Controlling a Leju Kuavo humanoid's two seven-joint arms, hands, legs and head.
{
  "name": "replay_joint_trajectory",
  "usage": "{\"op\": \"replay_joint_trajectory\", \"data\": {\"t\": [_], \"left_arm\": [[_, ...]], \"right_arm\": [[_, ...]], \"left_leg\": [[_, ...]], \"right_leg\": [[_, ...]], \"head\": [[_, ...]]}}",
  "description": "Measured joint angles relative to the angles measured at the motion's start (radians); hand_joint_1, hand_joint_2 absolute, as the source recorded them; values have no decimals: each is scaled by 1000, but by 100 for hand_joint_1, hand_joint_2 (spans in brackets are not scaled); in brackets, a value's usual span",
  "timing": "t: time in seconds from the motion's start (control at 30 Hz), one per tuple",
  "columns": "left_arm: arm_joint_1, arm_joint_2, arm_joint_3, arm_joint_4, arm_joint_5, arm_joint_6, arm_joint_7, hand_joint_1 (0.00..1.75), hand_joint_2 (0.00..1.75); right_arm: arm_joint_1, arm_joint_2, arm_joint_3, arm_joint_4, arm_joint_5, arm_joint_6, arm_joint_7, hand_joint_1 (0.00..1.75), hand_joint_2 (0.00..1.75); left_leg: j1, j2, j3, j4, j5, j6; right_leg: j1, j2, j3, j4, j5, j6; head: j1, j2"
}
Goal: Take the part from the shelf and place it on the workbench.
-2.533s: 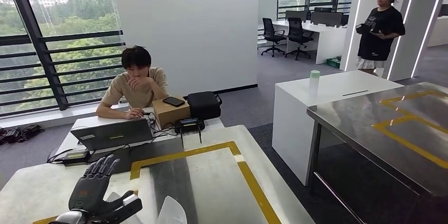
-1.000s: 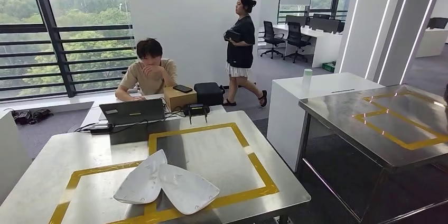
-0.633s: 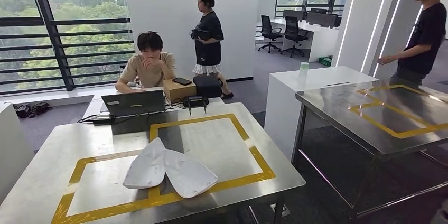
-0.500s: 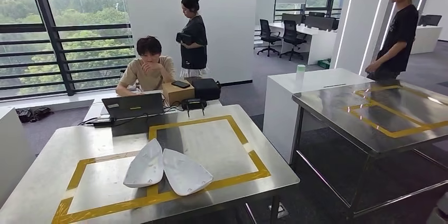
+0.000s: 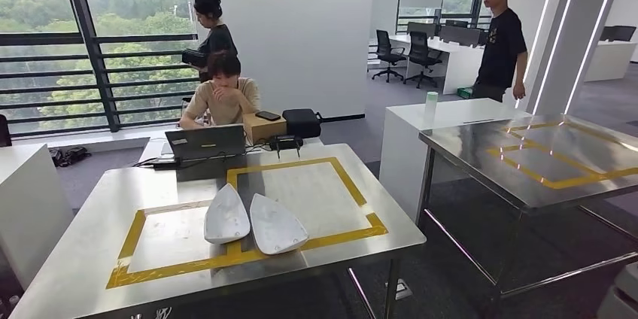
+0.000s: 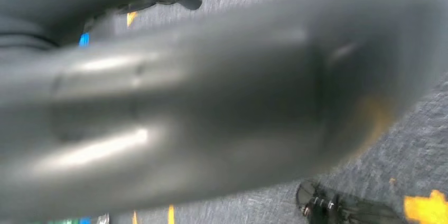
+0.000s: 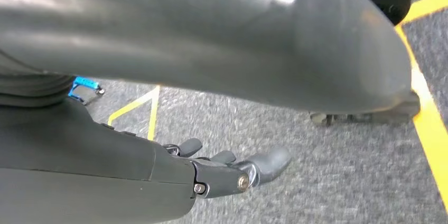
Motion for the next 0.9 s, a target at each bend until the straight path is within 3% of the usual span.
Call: {"op": "replay_joint_trajectory", "data": {"t": [0.03, 0.07, 0.13, 0.17, 0.2, 0.27, 0.3, 0.37, 0.43, 0.5, 0.53, 0.57, 0.67, 0.7, 0.73, 0.77, 0.8, 0.83, 0.9], "left_arm": [[2, -1, 13, 5, 1, 0, -18, 0, 0], [3, -1, 23, 8, -2, 0, -43, 0, 0], [3, -2, 34, 11, -12, 0, -107, 0, 0], [2, -2, 37, 12, -18, 0, -139, 0, 0], [1, -3, 38, 14, -28, 0, -165, 0, 0], [-3, -7, 38, 18, -61, -4, -196, 0, 0], [-6, -10, 34, 20, -85, -8, -202, 0, 0], [-14, -18, 20, 22, -130, -19, -194, 0, 0], [-23, -24, 6, 23, -152, -33, -170, 0, 0], [-27, -26, 0, 26, -158, -45, -146, 0, 0], [-26, -27, -2, 28, -160, -48, -139, 0, 0], [-23, -27, -4, 29, -162, -50, -133, 0, 0], [-13, -26, -9, 33, -170, -51, -124, 0, 0], [-12, -25, -10, 34, -172, -51, -122, 0, 0], [-12, -25, -11, 35, -172, -52, -122, 0, 0], [-12, -25, -12, 35, -171, -52, -122, 0, 0], [-13, -25, -13, 35, -170, -52, -122, 0, 0], [-14, -26, -13, 35, -168, -53, -122, 0, 0], [-17, -27, -14, 35, -170, -55, -123, 0, 0]], "right_arm": [[-2, 0, 1, 0, 10, 0, 22, 0, 0], [-2, 0, 3, 0, 23, 1, 43, 0, 0], [-1, 1, 7, 0, 43, 4, 65, 0, 0], [-3, 1, 9, 0, 48, 5, 63, 0, 0], [-4, 0, 10, 0, 50, 4, 55, 0, 0], [-9, 0, 11, 0, 45, 1, 25, 0, 0], [-11, 0, 11, 0, 39, 0, 9, 0, 0], [-18, 0, 11, 0, 32, 0, -15, 0, 0], [-24, 1, 11, -1, 33, 0, -25, 0, 87], [-24, 5, 12, -1, 36, 0, -24, 0, 175], [-24, 8, 12, -1, 35, 0, -20, 0, 175], [-23, 10, 12, -1, 32, 0, -13, 0, 175], [-18, 10, 9, -1, 22, 0, 33, 0, 175], [-16, 9, 8, -1, 21, 0, 53, 0, 175], [-15, 8, 7, -1, 21, 0, 70, 0, 175], [-14, 6, 7, -1, 21, 0, 83, 0, 175], [-14, 4, 6, -1, 20, 0, 90, 0, 175], [-13, 0, 6, -1, 18, 0, 94, 0, 175], [-12, -6, 3, -2, 13, 0, 95, 0, 175]], "left_leg": [[0, 4, -9, -1, 11, 10], [0, 7, -21, -2, 22, 18], [-3, 8, -50, -2, 47, 28], [-5, 7, -66, -1, 59, 30], [-7, 8, -82, 0, 73, 30], [-10, 10, -117, 4, 100, 30], [-10, 11, -135, 7, 114, 29], [-11, 10, -162, 12, 140, 24], [-9, 12, -170, 9, 162, 14], [-6, 12, -170, 1, 180, 2], [-5, 9, -173, 5, 172, -4], [-4, 5, -179, 23, 140, -10], [4, -4, -201, 170, -18, -31], [8, -4, -203, 225, -38, -37], [12, -4, -196, 261, -33, -43], [16, -3, -178, 270, -7, -48], [22, -3, -144, 245, 21, -53], [27, -4, -93, 187, 26, -59], [28, -8, 2, 57, -7, -57]], "right_leg": [[-2, 4, -8, 16, -22, 6], [-3, 7, -20, 50, -62, 10], [-4, 11, -47, 161, -169, 15], [-3, 12, -56, 217, -203, 15], [-2, 12, -53, 257, -211, 12], [5, 14, -6, 252, -167, 2], [9, 14, 43, 204, -138, -4], [19, 12, 153, 57, -139, -18], [26, 11, 208, -40, -167, -30], [26, 10, 204, -57, -154, -41], [25, 9, 198, -61, -141, -46], [22, 8, 188, -66, -125, -52], [18, 7, 143, -65, -84, -58], [17, 6, 124, -61, -72, -55], [15, 4, 103, -56, -60, -52], [13, 2, 79, -48, -49, -47], [11, 1, 57, -39, -38, -42], [9, 1, 38, -28, -29, -36], [7, 1, 15, -8, -16, -23]], "head": [[1, 0], [1, 0], [3, 0], [3, 0], [3, 0], [3, 0], [3, 0], [3, 0], [2, 0], [3, 0], [3, 0], [3, -1], [1, -1], [1, -1], [1, 0], [1, 0], [1, 0], [1, 0], [1, 0]]}}
